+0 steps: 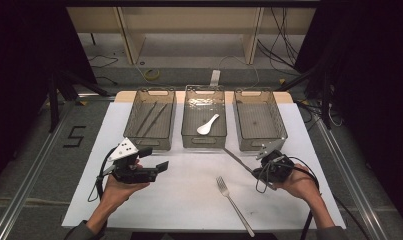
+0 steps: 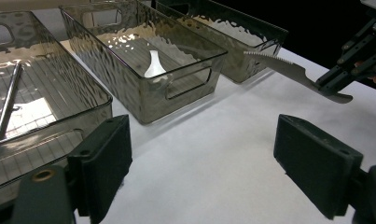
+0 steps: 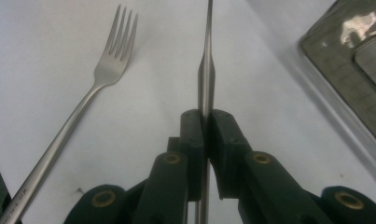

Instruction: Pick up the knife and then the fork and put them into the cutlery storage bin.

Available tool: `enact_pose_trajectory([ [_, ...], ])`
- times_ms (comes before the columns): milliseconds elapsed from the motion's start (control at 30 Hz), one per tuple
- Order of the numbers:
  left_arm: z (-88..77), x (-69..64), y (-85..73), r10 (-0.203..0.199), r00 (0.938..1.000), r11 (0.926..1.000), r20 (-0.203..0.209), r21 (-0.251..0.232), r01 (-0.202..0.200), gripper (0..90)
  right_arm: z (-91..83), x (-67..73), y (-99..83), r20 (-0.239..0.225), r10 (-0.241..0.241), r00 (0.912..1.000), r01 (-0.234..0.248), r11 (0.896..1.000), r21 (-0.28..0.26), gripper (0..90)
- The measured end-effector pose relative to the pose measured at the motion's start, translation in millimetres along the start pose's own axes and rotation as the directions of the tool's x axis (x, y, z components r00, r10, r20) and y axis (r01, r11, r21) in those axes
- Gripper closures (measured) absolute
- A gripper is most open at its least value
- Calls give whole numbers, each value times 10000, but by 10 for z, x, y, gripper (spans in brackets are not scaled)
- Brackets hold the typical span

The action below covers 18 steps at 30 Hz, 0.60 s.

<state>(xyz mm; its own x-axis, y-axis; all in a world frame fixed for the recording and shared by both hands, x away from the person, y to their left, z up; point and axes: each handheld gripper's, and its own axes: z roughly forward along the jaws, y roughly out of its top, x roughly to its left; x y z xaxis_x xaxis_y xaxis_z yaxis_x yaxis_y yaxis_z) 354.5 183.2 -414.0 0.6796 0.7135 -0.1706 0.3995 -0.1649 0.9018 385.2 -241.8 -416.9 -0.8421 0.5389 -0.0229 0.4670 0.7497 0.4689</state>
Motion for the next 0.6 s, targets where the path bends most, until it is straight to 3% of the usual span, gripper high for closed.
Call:
enact_pose_trajectory([
  [267,-12,9,-18,-70,10000,9999,52,77,70,183,-76,-214,38,221,874,9959,-861,9948,-543,843],
  [467,-31,29,-27,-173,9999,9998,-11,71,173,177,-150,-341,133,359,1118,9931,-1091,9917,-687,843],
  [600,-43,38,-35,-155,9998,9998,-89,89,156,171,-184,-453,214,218,1418,9897,-1394,9864,-868,843],
])
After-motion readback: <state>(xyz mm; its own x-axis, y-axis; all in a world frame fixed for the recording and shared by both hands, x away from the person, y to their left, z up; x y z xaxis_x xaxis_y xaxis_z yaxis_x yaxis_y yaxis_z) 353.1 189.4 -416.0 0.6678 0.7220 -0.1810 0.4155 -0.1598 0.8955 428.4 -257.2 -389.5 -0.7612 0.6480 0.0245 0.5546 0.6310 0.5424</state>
